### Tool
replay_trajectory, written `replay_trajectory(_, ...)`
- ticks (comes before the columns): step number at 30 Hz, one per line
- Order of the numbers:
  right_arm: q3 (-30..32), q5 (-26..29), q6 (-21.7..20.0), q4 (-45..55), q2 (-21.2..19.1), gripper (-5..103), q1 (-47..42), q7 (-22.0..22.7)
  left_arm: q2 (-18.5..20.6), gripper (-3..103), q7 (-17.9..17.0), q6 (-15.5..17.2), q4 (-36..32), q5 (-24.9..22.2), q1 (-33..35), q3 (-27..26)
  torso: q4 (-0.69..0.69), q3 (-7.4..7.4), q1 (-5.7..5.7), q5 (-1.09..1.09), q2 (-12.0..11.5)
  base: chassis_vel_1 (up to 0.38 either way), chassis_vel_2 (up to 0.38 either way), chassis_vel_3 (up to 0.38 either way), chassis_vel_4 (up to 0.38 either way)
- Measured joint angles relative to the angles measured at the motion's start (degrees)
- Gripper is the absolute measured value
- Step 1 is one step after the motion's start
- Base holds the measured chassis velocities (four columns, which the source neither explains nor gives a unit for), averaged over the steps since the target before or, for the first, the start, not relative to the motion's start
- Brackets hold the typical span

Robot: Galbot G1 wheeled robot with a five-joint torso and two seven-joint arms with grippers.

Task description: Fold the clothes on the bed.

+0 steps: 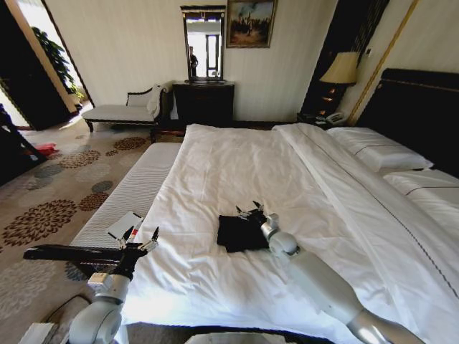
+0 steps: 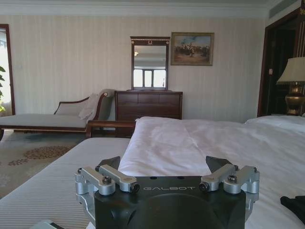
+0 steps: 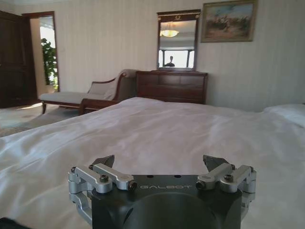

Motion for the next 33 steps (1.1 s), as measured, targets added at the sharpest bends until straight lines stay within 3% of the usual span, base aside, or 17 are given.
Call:
replay_trajectory(3, 8.4, -1.4, 0.3, 3.7, -1.7, 100, -5.6, 0.5, 0.0, 100, 0.0, 0.0, 0.0, 0.0, 0.0, 0.0, 0.02, 0.00, 0.00, 0.00, 0.0, 0.000, 0.000, 0.000, 0.000)
replay_trajectory(5, 9.6, -1.5, 0.3, 4.2, -1.8, 100, -6.5, 0.5, 0.0, 100, 0.0, 0.0, 0.0, 0.0, 0.0, 0.0, 0.02, 0.00, 0.00, 0.00, 0.0, 0.000, 0.000, 0.000, 0.000)
replay_trajectory(8, 20.3, -4.6, 2.9, 7.5, -1.9, 100, -16.2, 0.4, 0.0, 100, 0.0, 0.0, 0.0, 0.0, 0.0, 0.0, 0.02, 0.00, -0.01, 0.00, 0.0, 0.000, 0.000, 0.000, 0.000)
replay_trajectory(10, 22.4, -5.1, 3.6, 8.0, -1.7, 100, -18.3, 0.3, 0.0, 100, 0.0, 0.0, 0.0, 0.0, 0.0, 0.0, 0.01, 0.00, 0.00, 0.01, 0.0, 0.000, 0.000, 0.000, 0.000)
replay_trajectory(13, 32.4, -6.5, 6.3, 10.9, 0.5, 100, -27.2, -0.4, 0.0, 100, 0.0, 0.0, 0.0, 0.0, 0.0, 0.0, -0.01, 0.00, -0.01, 0.01, 0.0, 0.000, 0.000, 0.000, 0.000)
replay_trajectory(15, 34.0, -6.9, 6.8, 11.4, 1.0, 100, -28.6, -0.5, 0.0, 100, 0.0, 0.0, 0.0, 0.0, 0.0, 0.0, 0.01, 0.00, -0.01, 0.01, 0.0, 0.000, 0.000, 0.000, 0.000)
replay_trajectory(17, 39.3, -8.6, 9.0, 14.0, 3.9, 100, -34.2, -1.1, 0.0, 100, 0.0, 0.0, 0.0, 0.0, 0.0, 0.0, 0.01, -0.01, -0.01, -0.01, 0.0, 0.000, 0.000, 0.000, 0.000)
replay_trajectory(25, 43.9, -11.6, 12.9, 17.9, 11.7, 100, -45.2, -5.8, 0.0, 100, 0.0, 0.0, 0.0, 0.0, 0.0, 0.0, -0.01, 0.00, -0.02, 0.00, 0.0, 0.000, 0.000, 0.000, 0.000)
replay_trajectory(33, 43.8, -13.1, 14.8, 18.5, 12.9, 100, -47.2, -7.7, 0.0, 100, 0.0, 0.0, 0.0, 0.0, 0.0, 0.0, 0.02, 0.00, -0.01, 0.00, 0.0, 0.000, 0.000, 0.000, 0.000)
